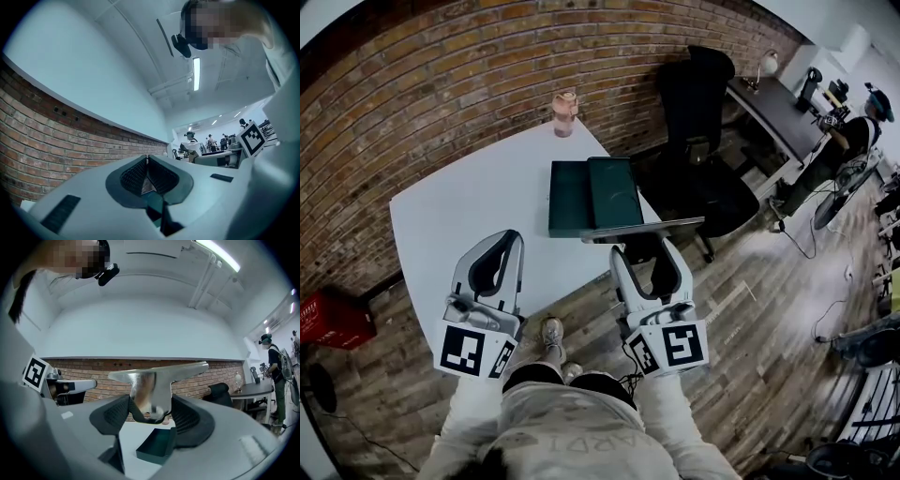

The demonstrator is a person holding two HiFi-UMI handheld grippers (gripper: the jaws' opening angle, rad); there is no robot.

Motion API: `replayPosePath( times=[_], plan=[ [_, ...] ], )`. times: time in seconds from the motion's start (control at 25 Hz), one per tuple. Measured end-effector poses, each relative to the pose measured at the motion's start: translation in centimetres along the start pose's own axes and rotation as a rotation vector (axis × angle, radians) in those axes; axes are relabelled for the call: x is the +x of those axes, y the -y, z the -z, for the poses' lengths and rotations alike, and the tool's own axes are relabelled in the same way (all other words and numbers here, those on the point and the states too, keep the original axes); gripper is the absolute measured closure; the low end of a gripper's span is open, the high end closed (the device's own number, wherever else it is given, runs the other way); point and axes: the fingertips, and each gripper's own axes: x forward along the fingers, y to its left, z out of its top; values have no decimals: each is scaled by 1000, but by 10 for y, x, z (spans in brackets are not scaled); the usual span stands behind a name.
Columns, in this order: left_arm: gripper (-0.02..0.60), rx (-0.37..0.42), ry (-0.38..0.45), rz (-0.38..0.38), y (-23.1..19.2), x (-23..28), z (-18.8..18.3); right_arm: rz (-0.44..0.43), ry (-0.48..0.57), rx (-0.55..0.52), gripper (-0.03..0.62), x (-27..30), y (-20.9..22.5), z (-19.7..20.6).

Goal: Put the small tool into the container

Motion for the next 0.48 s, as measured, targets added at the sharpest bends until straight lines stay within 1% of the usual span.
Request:
replayPosePath(
  times=[0.28, 0.48],
  plan=[
    [565, 10, 2, 7, -27, 48, 1, -1, 3, -9, 301, 51, 20, -1],
    [565, 13, 11, -3, -56, 80, 6, -16, -7, -25, 301, 91, 30, 5]
  ],
)
